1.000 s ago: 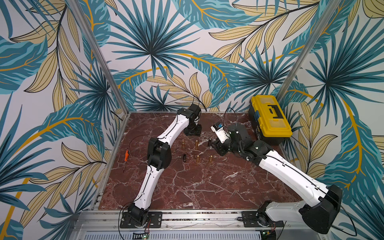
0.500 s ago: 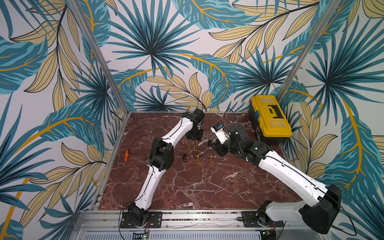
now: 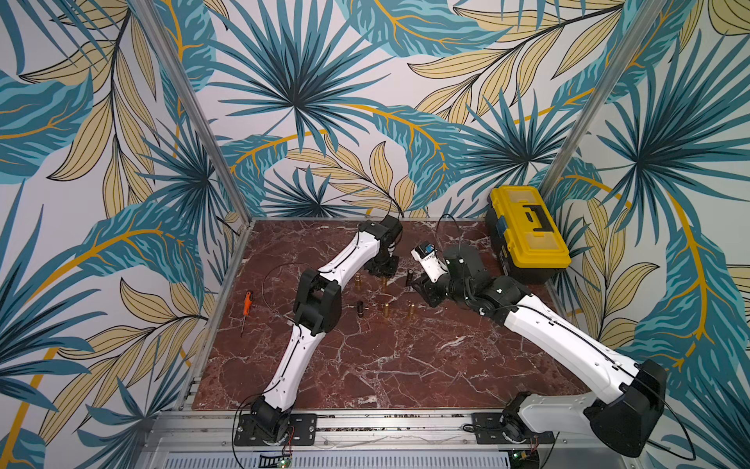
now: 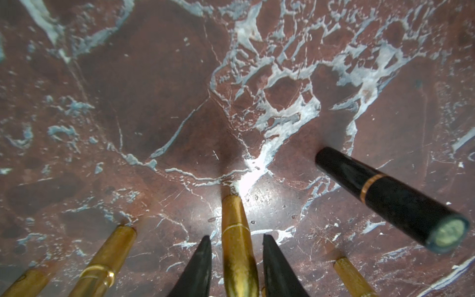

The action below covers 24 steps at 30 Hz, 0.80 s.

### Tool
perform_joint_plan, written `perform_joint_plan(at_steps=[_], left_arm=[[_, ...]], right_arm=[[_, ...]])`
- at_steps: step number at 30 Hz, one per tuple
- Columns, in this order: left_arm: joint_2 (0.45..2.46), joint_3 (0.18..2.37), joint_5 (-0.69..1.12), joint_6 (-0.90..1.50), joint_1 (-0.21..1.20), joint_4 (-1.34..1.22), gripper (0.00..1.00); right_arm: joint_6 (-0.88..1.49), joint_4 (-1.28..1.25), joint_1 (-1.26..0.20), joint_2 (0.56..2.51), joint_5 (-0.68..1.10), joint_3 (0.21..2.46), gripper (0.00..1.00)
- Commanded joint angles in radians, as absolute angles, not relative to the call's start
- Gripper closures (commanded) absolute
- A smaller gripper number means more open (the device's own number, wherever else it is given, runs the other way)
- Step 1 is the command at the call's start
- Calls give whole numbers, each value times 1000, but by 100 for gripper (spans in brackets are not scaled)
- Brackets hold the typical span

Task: Open the lipstick cap
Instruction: Pick up the lipstick at the center of the board.

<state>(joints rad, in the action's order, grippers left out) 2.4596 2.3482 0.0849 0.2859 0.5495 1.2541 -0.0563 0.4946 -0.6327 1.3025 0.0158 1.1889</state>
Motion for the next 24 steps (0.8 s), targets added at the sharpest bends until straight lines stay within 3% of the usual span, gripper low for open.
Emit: perform_joint_plan(at_steps=[1,15,24], left_arm=[[2433,2334,69,287,558,1262,67],[2407,2309,37,291,564,1259,75],[2397,2315,31,287,566,1260,62]], right_arm=[[-50,480,-630,1308,22,1167,58],[-48,476,-630,1304,26,1164,58],[-49,477,-630,1308,30,1164,58]])
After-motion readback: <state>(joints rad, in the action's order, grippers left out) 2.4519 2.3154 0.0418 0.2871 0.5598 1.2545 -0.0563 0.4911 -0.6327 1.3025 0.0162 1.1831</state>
